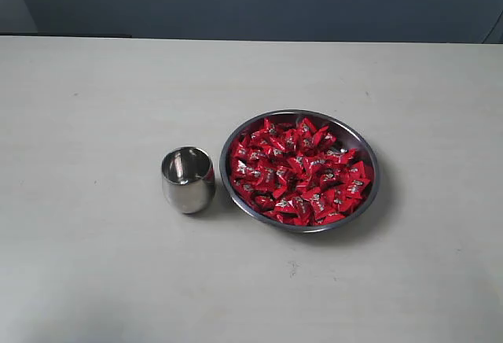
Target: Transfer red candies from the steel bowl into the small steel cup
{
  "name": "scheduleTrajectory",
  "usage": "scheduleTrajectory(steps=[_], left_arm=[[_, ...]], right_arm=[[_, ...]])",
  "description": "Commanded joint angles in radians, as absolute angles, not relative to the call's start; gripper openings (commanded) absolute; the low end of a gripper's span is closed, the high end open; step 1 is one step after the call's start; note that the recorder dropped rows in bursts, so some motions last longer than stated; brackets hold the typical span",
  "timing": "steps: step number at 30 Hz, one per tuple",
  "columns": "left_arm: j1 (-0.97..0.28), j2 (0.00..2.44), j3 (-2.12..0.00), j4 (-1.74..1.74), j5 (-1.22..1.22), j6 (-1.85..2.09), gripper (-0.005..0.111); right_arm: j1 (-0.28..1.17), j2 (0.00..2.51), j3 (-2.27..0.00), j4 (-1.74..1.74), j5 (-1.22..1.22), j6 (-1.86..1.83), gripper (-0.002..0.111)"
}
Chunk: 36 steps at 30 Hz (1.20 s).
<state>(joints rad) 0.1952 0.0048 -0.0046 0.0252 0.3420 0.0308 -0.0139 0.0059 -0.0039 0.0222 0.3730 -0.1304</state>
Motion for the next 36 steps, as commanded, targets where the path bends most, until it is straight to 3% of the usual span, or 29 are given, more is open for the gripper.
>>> scheduleTrajectory(steps=[1, 24, 36], left_arm=[[0.187, 0.0, 0.0, 0.027, 0.334, 0.029, 0.0], [0.187, 0.0, 0.0, 0.027, 0.334, 0.029, 0.0], [0.187, 0.0, 0.0, 0.027, 0.334, 0.029, 0.0]], right_arm=[[-0.012, 0.0, 0.0, 0.008, 0.363, -0.131, -0.001], [-0.01, 0.0, 0.0, 0.099, 0.122, -0.131, -0.001], [-0.01, 0.0, 0.0, 0.216, -0.372, -0.124, -0.001]])
